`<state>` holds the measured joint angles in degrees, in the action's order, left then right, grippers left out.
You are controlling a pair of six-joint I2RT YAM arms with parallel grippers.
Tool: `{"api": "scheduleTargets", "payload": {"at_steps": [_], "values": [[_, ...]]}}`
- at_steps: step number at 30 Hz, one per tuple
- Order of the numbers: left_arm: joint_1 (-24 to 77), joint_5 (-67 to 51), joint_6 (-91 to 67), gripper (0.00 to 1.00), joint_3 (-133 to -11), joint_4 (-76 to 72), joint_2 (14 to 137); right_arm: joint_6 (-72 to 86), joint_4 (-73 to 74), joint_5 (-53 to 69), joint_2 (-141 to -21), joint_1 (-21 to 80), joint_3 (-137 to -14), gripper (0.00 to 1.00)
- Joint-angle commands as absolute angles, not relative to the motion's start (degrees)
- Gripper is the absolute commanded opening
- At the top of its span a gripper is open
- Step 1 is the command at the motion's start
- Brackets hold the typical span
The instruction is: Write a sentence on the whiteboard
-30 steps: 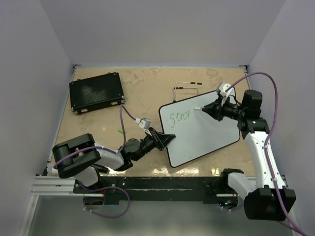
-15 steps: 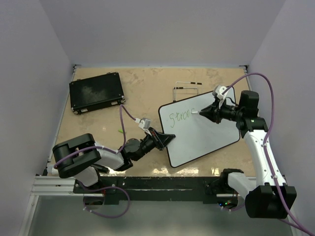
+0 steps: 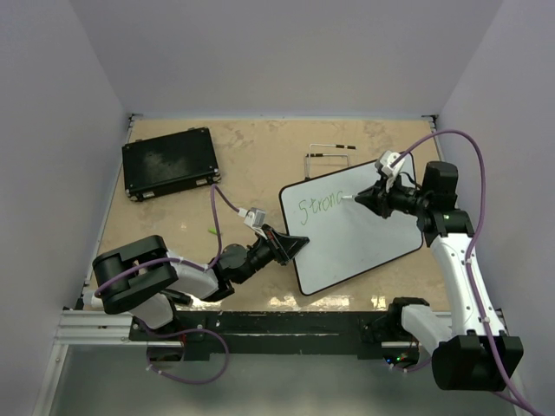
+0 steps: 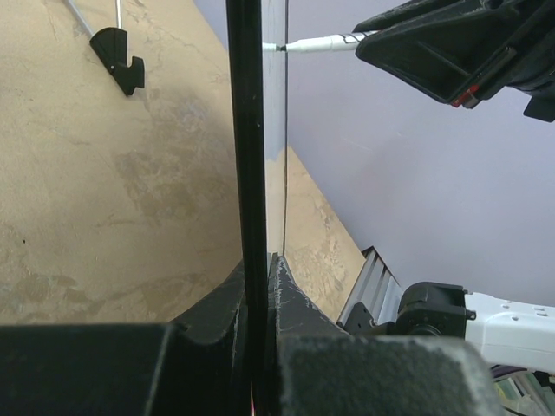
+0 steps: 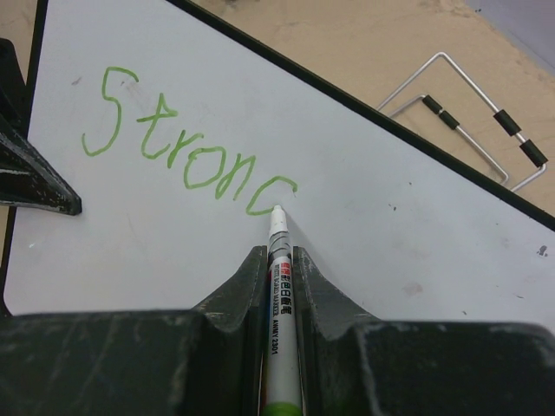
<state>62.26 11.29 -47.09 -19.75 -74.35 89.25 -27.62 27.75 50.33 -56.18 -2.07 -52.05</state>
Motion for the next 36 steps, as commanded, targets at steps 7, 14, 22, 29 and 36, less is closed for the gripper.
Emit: {"api": "scheduleTargets", "payload": {"at_steps": [7,14,22,29,36], "values": [[62.7,8.5,-40.2,0.0,-20.0,-74.6,89.8,-24.3,22.1,48.1,-58.4,-1.9,-55.6,0.0],[62.7,8.5,-40.2,0.0,-20.0,-74.6,89.9,-25.8,23.5,48.2,-58.6,-1.8,-55.2,0.0],[62.7,8.6,-40.3,0.0,-19.9,-74.5,89.7,-34.3,34.2,48.8,-58.2,-1.9,-55.0,0.0],[62.7,8.6,-40.3,0.0,-19.8,-74.7,89.7,-39.8,40.6,49.7,-57.6,-1.9,-55.4,0.0],[62.7,8.9,-40.3,0.0,-20.0,-74.8,89.7,-43.4,45.6,50.7,-60.0,-1.7,-57.3,0.0]]}}
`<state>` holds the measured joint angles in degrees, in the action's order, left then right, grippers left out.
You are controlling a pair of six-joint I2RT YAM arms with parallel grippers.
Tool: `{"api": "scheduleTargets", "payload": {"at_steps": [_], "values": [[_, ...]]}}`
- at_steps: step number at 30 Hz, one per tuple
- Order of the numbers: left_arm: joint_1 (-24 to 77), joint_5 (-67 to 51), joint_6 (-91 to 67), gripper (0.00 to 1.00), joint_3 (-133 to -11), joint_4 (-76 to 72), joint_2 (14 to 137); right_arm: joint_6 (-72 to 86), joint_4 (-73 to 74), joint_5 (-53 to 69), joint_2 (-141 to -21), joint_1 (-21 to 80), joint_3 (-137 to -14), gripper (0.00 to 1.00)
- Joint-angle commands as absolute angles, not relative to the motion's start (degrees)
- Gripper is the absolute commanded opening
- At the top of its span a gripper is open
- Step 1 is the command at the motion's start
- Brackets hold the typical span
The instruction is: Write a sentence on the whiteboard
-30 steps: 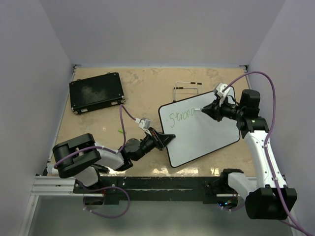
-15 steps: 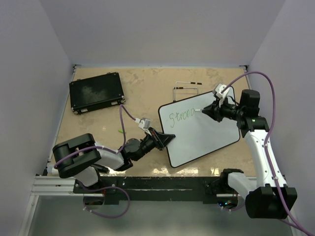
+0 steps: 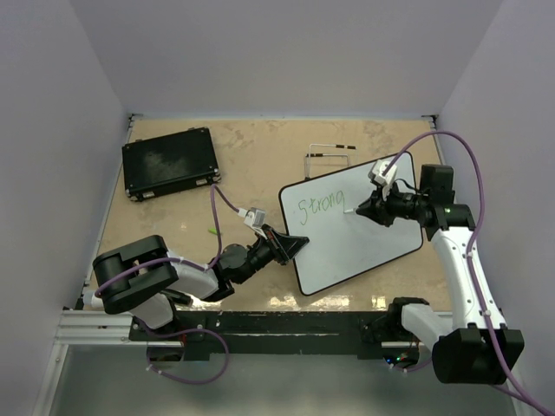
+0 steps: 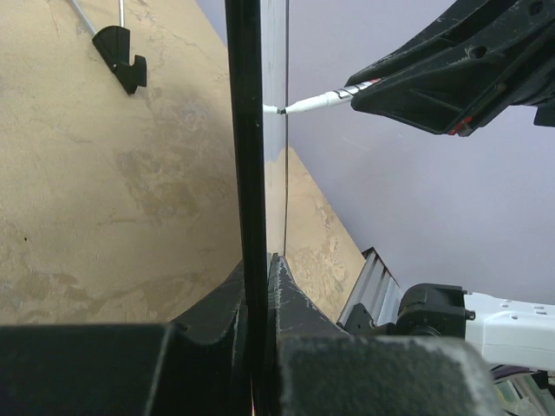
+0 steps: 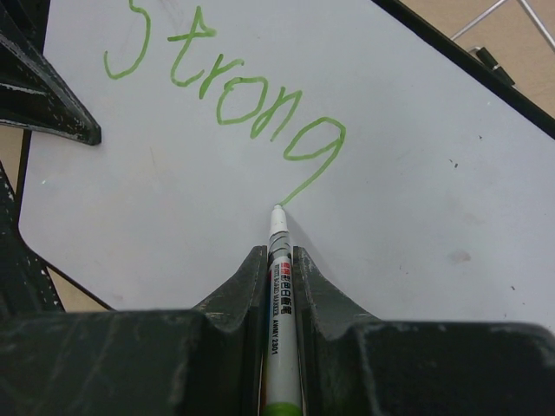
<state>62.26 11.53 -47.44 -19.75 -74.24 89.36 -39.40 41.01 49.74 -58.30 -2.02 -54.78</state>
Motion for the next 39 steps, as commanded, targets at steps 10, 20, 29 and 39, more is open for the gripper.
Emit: {"api": "scheduleTargets", "payload": {"at_steps": [10,20,29,39], "values": [[62.7,8.6,-40.3,0.0,-20.3,-74.8,90.2,-38.3,41.2,52.1,-60.6,2.0,-57.9,0.0],[62.7,9.0,-40.2,0.0,-19.7,-74.0,88.9,-31.2,34.3,46.5,-57.0,0.1,-61.3,0.0],[62.7,9.0,-40.2,0.0,-18.9,-74.6,88.6,-32.2,37.7,46.0,-53.3,-2.4,-63.2,0.0],[62.7,9.1,-39.6,0.0,-18.1,-74.0,86.8,-29.2,32.3,48.9,-54.7,-6.6,-61.5,0.0]]}}
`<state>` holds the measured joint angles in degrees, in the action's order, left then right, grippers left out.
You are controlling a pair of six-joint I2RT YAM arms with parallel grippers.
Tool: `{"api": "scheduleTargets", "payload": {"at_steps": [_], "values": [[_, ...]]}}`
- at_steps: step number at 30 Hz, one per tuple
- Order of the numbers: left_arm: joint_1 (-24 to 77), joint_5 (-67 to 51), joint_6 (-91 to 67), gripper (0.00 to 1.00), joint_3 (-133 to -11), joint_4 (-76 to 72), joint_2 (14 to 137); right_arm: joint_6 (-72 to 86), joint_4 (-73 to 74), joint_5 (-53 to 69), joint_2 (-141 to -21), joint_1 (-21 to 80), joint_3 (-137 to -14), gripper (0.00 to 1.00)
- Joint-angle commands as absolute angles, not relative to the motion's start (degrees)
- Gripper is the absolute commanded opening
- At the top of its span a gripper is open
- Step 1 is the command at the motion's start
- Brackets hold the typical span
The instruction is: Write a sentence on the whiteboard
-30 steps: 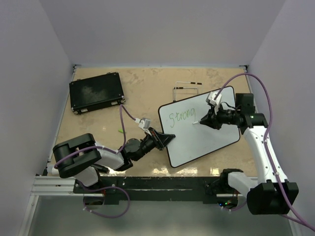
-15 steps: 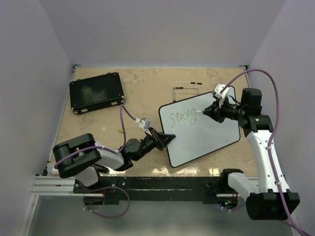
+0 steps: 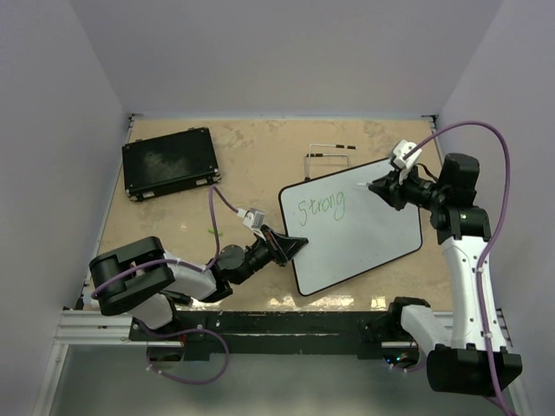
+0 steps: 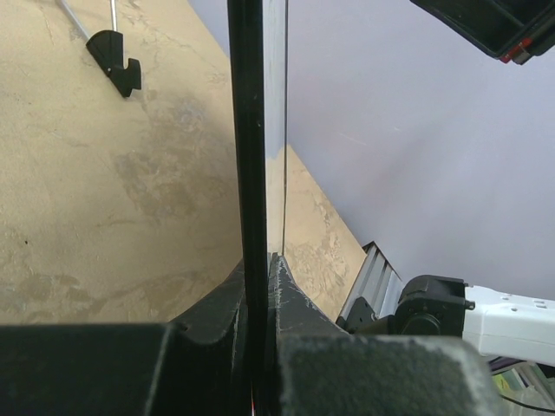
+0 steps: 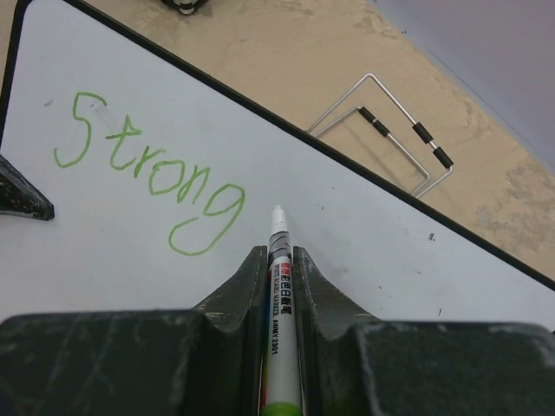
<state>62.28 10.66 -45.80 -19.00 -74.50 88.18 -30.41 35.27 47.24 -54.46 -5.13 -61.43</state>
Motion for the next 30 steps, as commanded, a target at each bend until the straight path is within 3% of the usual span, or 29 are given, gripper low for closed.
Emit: {"api": "scheduleTargets", "payload": {"at_steps": [1,13,30], "values": [[62.7,9.1,-39.4,0.0,-18.1,-74.0,86.8,-29.8,32.3,49.2,-54.8,-7.3,-61.5,0.0],[62.6,9.2,-38.8,0.0,-17.9,-73.3,86.2,-35.8,34.9,55.8,-56.7,-14.7,-61.4,0.0],[62.6,9.1,-38.9,0.0,-18.0,-73.7,86.4,-35.9,34.1,60.4,-57.0,-15.0,-57.9,0.0]]}}
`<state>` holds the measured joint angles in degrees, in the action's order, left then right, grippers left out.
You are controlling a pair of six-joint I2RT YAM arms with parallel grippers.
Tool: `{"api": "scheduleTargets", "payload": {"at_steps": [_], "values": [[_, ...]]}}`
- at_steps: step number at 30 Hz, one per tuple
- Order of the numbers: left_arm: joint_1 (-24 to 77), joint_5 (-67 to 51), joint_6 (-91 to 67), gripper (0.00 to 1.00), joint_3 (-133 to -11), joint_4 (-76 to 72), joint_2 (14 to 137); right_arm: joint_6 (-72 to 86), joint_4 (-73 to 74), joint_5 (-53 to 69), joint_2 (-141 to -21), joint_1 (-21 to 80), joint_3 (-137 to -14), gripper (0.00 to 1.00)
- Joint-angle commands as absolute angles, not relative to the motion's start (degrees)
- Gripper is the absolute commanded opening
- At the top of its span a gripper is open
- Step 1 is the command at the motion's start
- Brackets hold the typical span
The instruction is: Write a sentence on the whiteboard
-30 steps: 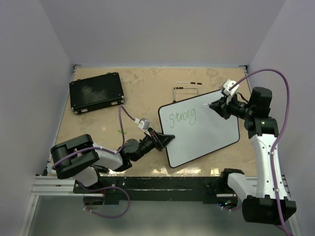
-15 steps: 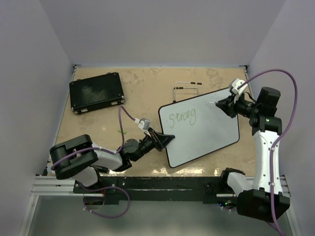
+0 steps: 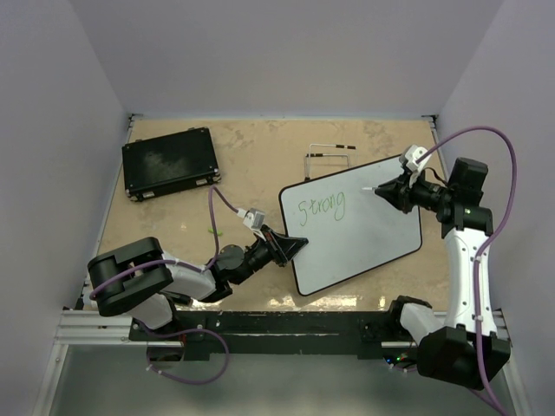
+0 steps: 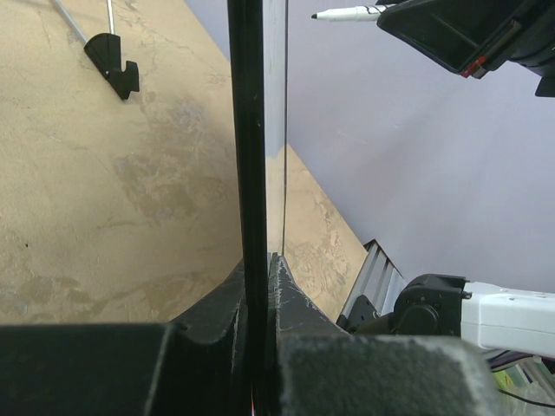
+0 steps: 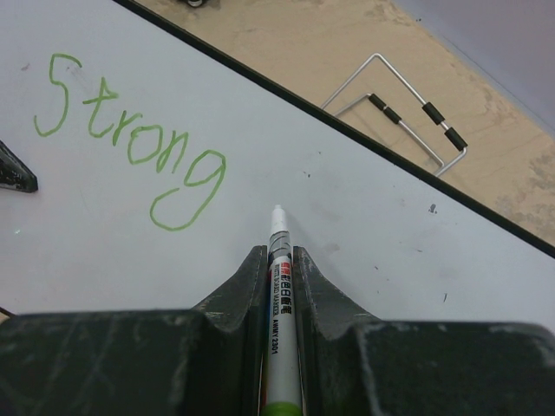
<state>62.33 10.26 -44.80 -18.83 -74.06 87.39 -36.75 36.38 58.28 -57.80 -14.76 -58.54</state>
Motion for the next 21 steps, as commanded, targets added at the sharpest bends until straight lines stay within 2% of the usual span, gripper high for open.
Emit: {"api": "scheduleTargets", "payload": {"at_steps": [1,21], "values": [[62.6,9.1,-38.9,0.0,-18.0,-73.7,86.4,-35.2,33.4,60.6,-57.0,-15.0,-57.6,0.0],[62.6,8.8,-38.4,0.0,-18.7,-73.4,86.6,-27.6,24.3,55.8,-58.8,-14.1,-54.4,0.0]]}}
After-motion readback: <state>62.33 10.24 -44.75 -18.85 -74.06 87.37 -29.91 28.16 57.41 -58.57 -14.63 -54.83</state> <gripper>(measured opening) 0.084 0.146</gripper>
